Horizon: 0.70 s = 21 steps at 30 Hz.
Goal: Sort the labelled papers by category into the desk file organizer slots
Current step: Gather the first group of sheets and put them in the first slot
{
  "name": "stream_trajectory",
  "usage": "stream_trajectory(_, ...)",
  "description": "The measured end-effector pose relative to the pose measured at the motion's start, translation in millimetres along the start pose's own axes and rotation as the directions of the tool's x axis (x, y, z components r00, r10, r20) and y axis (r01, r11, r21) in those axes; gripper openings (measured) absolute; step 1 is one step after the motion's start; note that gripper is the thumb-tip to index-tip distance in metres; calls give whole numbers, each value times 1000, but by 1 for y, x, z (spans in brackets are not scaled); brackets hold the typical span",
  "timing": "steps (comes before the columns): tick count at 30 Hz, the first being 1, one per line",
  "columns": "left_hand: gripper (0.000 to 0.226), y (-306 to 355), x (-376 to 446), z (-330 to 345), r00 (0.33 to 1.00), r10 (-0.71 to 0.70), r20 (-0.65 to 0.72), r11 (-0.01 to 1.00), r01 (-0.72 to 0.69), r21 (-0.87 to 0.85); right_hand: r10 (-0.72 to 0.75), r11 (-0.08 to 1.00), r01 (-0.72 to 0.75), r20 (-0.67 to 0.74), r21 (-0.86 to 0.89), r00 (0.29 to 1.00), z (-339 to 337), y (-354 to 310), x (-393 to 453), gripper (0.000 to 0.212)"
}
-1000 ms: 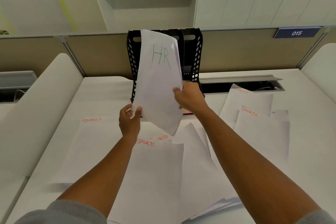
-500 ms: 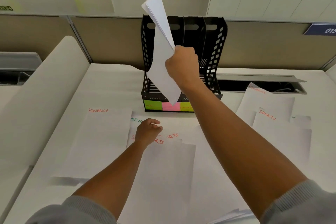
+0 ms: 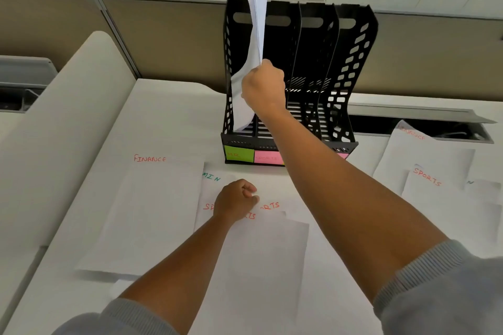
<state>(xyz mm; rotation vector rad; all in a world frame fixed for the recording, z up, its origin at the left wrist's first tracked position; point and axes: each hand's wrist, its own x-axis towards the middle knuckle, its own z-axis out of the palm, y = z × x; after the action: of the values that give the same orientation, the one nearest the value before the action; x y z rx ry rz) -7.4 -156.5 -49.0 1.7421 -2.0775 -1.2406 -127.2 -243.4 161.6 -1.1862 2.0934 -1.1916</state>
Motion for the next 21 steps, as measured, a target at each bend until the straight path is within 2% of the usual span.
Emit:
stream_trajectory(4,14,-3,3,-1,1000,0,-10,1000,0,6,57,988,-65,56,142,997,25,19,7,23)
stream_trajectory(8,14,-4,3,-2,1000,4,-22,1000,-4,17,185,971,-209,187,117,965,39,48,6,33)
stream_trajectory(11,15,-5,3,-2,999,16,-29,1000,-16,13,240,953,-273,225,131,944,40,65,-1,34)
stream_trajectory(15,10,-2,0,-3,998,39,-55,999,-41,-33,200,960,-238,236,145,951,36,70,-6,30)
stream_trajectory(18,3,-1,-6,-8,982,68,-174,992,-84,-89,173,973,-203,233,112,957,27,70,-13,25)
stream_trajectory(21,2,-7,-15,-19,953,40,-301,985,-89,-150,112,985,-136,209,104,972,13,74,-29,16)
